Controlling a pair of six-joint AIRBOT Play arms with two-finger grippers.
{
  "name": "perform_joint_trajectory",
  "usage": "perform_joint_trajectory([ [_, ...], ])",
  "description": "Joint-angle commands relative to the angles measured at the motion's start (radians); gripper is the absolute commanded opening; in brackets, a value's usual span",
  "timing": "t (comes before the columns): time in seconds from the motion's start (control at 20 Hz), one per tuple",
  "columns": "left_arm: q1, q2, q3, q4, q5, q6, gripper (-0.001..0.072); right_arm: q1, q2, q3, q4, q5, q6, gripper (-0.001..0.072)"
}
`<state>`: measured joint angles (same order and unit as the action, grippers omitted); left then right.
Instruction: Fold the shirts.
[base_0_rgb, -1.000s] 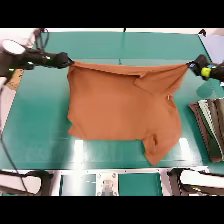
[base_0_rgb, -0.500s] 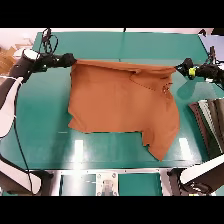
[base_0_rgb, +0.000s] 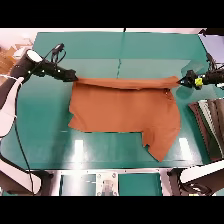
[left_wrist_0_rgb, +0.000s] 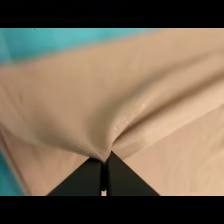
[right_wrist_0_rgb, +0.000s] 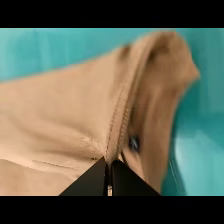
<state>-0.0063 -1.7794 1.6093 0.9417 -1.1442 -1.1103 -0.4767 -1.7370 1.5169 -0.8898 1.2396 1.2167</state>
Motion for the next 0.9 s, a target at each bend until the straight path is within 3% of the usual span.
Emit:
perform_joint_trajectory([
  [0.0,0.0,-0.001,0.0,0.102,-0.14,-0.053,0.0021,-0.002,0.031,-0.083,-0.085,0.033,0.027,0.0018],
  [0.5,-0.039,-0.002,-0.122,0.092,-0.059,-0.067,0.0021,0.0,0.029,-0.147,-0.109,-0.001,0.033,0.0019],
  [0.7,-0.039,-0.001,-0.122,0.092,-0.105,-0.068,0.0032,0.0,0.029,-0.146,-0.109,0.007,0.033,0.0044],
  [0.75,-0.037,0.0,-0.12,0.092,-0.128,-0.07,0.0326,0.0,0.029,-0.141,-0.109,0.022,0.033,0.0189],
  [0.8,-0.035,0.001,-0.108,0.092,-0.158,-0.098,0.0518,-0.002,0.03,-0.129,-0.11,0.052,0.041,0.0243],
  [0.85,-0.029,0.002,-0.081,0.096,-0.201,-0.134,0.0519,-0.008,0.03,-0.108,-0.111,0.096,0.055,0.0243],
])
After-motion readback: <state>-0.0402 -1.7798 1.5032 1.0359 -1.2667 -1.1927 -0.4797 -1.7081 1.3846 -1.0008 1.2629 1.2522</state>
